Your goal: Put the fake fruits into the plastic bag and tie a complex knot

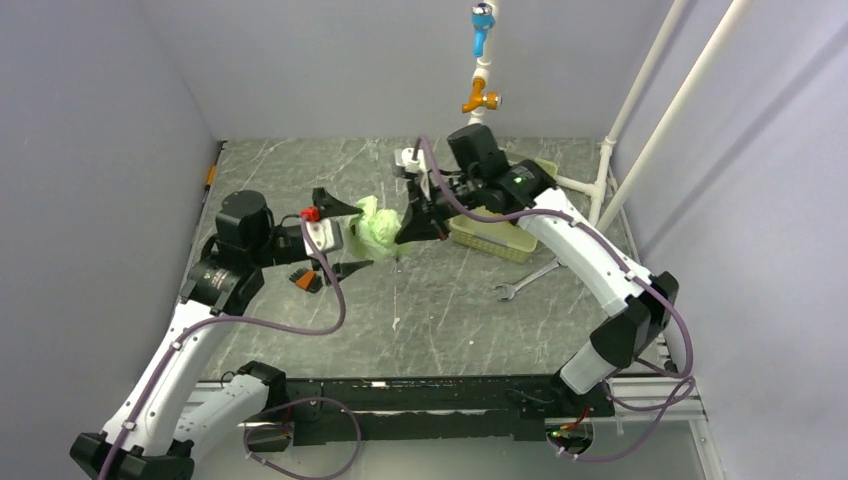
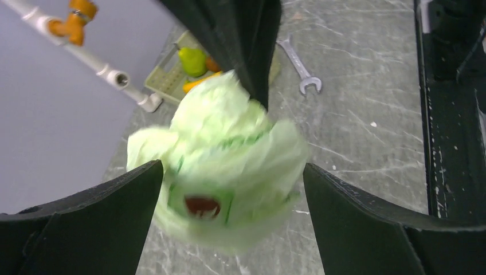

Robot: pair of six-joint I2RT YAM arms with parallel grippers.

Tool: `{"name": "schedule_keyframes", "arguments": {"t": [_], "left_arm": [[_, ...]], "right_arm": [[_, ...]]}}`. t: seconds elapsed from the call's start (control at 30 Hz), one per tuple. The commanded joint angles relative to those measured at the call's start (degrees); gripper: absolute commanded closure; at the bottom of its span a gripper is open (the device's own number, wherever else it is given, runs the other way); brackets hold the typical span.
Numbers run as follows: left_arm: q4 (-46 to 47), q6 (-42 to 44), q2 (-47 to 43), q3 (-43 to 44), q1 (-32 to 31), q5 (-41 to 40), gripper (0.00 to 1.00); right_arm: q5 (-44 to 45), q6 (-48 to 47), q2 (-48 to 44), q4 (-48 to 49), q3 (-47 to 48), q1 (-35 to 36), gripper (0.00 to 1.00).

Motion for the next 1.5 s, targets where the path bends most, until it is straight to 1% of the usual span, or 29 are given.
{"name": "schedule_keyframes", "arguments": {"t": [0.0,0.03,0.07,0.1,0.13,0.17,0.23,0.3,0.33,0.37,0.4,0.43,0.47,0.5,0.57,0.63,0.7,0.8,0.9,1.0,1.07,1.1,1.13,1.17,1.23,1.27,1.37,1.43,1.47], "left_arm": [[2.2,5.6,-0.7,-2.0,-5.6,-2.1,0.01],[2.3,5.3,-0.4,-2.2,-6.9,-2.9,0.05],[1.2,5.6,0.2,-2.0,-7.7,-3.5,0.26],[-1.4,6.3,1.1,-1.1,-8.1,-3.9,0.62],[-3.1,5.8,1.8,-0.5,-8.1,-4.8,0.83],[-3.6,4.0,2.2,-0.3,-8.1,-5.7,0.99],[-3.9,1.9,1.3,-1.2,-7.4,-6.0,1.0],[-0.6,-1.4,-1.3,-3.9,-6.1,-6.3,1.0],[1.2,-3.6,-2.7,-5.3,-5.1,-6.8,1.0],[1.9,-5.4,-3.7,-6.1,-3.6,-7.1,1.0],[1.5,-7.3,-4.1,-6.6,-1.9,-6.8,1.0],[0.1,-8.3,-4.1,-6.8,0.5,-5.5,1.0],[-2.4,-8.6,-3.7,-6.9,2.9,-2.5,1.0],[-5.1,-8.5,-3.2,-6.9,5.2,-0.7,1.0],[-11.0,-6.1,-2.4,-6.2,8.6,2.0,1.0],[-14.7,-3.3,-1.9,-6.0,11.6,3.3,1.0],[-14.9,-2.5,-1.4,-7.0,14.5,4.7,1.0],[-14.0,-2.1,0.0,-8.3,19.5,8.9,1.0],[-16.5,0.9,-0.2,-9.8,23.4,12.7,1.0],[-17.6,0.9,-3.2,-12.5,25.1,12.4,1.0],[-16.7,-0.8,-5.4,-12.6,25.3,14.1,1.0],[-14.5,-4.4,-6.0,-11.9,25.3,14.3,1.0],[-14.3,-6.9,-6.0,-10.1,25.4,14.4,1.0],[-14.5,-9.0,-5.5,-8.1,25.5,15.6,1.0],[-15.8,-13.5,-3.9,-4.5,25.5,18.8,1.0],[-14.3,-16.9,-3.5,-3.9,25.5,20.3,1.0],[-6.9,-28.3,-5.2,-5.5,26.1,21.5,1.0],[-0.3,-35.9,-7.0,-8.1,26.1,23.1,1.0],[3.8,-42.7,-7.8,-9.8,26.1,23.8,1.0]], "right_arm": [[-5.1,3.6,1.6,6.4,2.3,3.2,1.0],[-5.0,3.7,2.2,6.5,3.1,3.8,1.0],[-5.0,4.0,2.9,6.2,4.2,4.2,1.0],[-5.0,4.2,3.7,5.4,5.9,4.3,1.0],[-5.0,3.8,4.7,4.1,7.7,4.3,1.0],[-4.5,2.9,5.7,1.1,9.8,4.3,1.0],[-3.4,0.6,7.7,-4.0,13.7,4.3,1.0],[-2.3,-0.7,9.4,-8.0,15.6,4.2,1.0],[-1.4,-1.1,10.0,-9.7,16.3,4.2,0.9],[-0.3,-1.8,11.2,-12.0,17.9,4.3,0.7],[0.8,-3.6,13.3,-15.1,20.5,4.2,0.46],[1.8,-5.4,15.6,-19.0,23.7,4.0,0.33],[2.8,-7.4,18.1,-22.9,27.8,3.7,0.24],[4.1,-9.1,20.8,-26.9,33.0,3.5,0.19],[5.6,-12.2,25.8,-34.3,41.6,3.1,0.12],[8.7,-15.4,29.0,-37.4,47.0,3.1,0.06],[13.8,-16.3,30.1,-36.9,47.4,3.3,0.03],[19.0,-17.6,28.7,-37.7,42.8,3.5,0.03],[27.1,-20.9,27.7,-37.6,40.2,6.3,0.02],[29.5,-18.9,29.7,-37.5,43.3,8.2,0.01],[28.4,-17.4,29.2,-37.1,44.5,8.8,0.0],[28.5,-16.0,27.2,-34.3,42.3,8.8,0.0],[29.0,-13.6,24.4,-29.1,37.7,8.8,0.0],[28.8,-10.9,20.3,-22.8,29.4,8.8,0.0],[26.8,-2.6,11.0,-5.6,14.1,8.8,0.0],[25.1,-0.2,7.7,1.6,9.6,9.3,0.0],[25.8,3.5,6.2,4.7,9.3,12.7,0.0],[24.3,6.0,2.5,13.4,2.9,12.9,0.0],[23.2,7.3,-0.5,19.8,-2.3,13.0,0.0]]}}
